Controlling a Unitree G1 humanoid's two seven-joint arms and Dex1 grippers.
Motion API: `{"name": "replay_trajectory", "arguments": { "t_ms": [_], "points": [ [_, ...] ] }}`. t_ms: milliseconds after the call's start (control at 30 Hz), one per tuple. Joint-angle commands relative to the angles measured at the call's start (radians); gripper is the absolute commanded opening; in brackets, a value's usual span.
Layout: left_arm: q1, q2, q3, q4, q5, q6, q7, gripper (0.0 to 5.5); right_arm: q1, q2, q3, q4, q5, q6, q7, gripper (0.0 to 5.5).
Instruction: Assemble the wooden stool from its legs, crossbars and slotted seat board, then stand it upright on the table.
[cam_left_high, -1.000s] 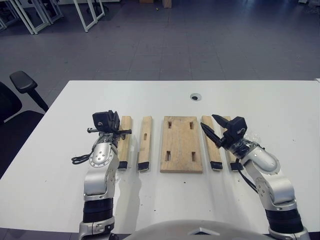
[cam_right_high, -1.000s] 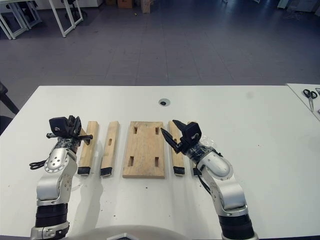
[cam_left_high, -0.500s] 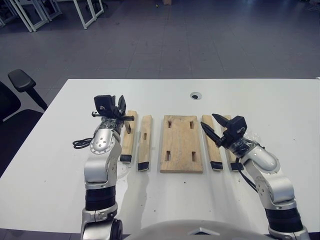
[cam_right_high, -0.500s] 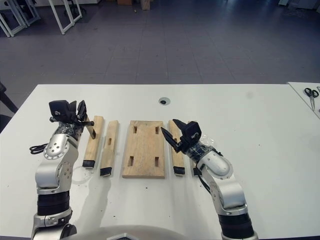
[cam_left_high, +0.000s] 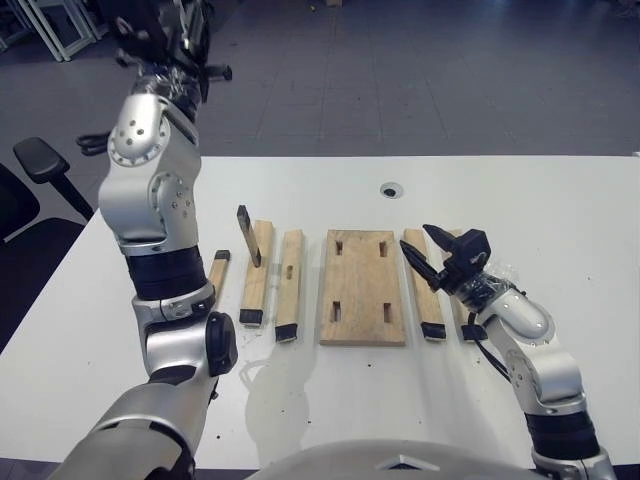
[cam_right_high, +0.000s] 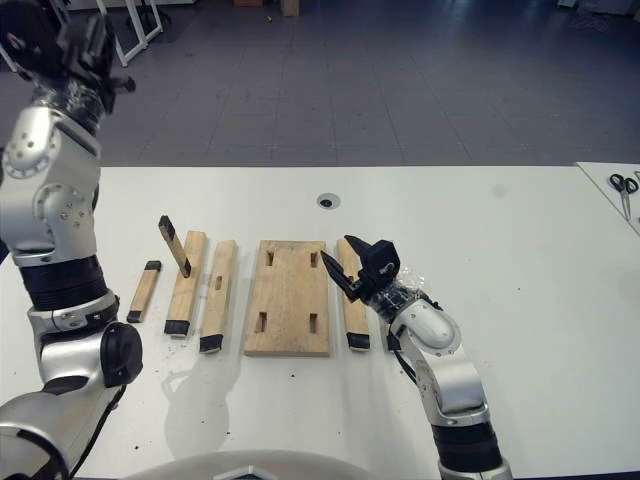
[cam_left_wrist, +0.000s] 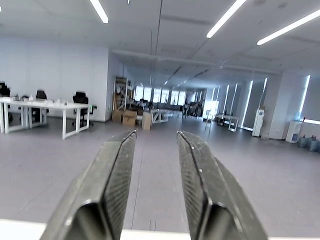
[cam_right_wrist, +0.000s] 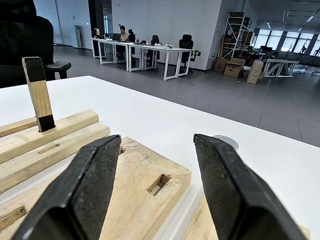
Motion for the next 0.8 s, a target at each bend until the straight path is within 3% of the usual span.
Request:
{"name": "replay_trajectory", "arguments": {
  "t_ms": [33, 133, 300, 567, 700, 800],
  "points": [
    [0.212, -0.054, -0.032, 0.093, 0.021, 0.011, -0.02, 1.53, -0.011, 0.004, 0.001, 0.009, -0.01, -0.011, -0.003, 2.67],
    [0.33, -0.063, -0.098, 0.203, 0.066, -0.014, -0.054, 1.53, -0.007, 0.007, 0.0, 0.012, -0.013, -0.015, -0.004, 2.67],
    [0.333, -0.004, -0.067, 0.264, 0.107, -0.071, -0.027, 1.53, 0.004, 0.006, -0.003, 0.009, -0.013, -0.02, -0.004, 2.67],
    [0.202, -0.006, 0.002, -0.156, 0.012, -0.15, -0.01, 1.53, 0.026, 0.006, 0.003, -0.013, -0.012, -0.007, -0.011, 2.67],
    [0.307, 0.027, 0.011, -0.307, 0.006, -0.086, -0.035, 1.53, 0.038, 0.008, 0.001, -0.017, -0.01, -0.004, -0.019, 2.67],
    [0.47, 0.006, -0.06, -0.397, 0.034, -0.08, -0.052, 1.98, 0.034, 0.004, 0.001, -0.015, -0.006, 0.0, -0.018, 2.67]
  ]
}}
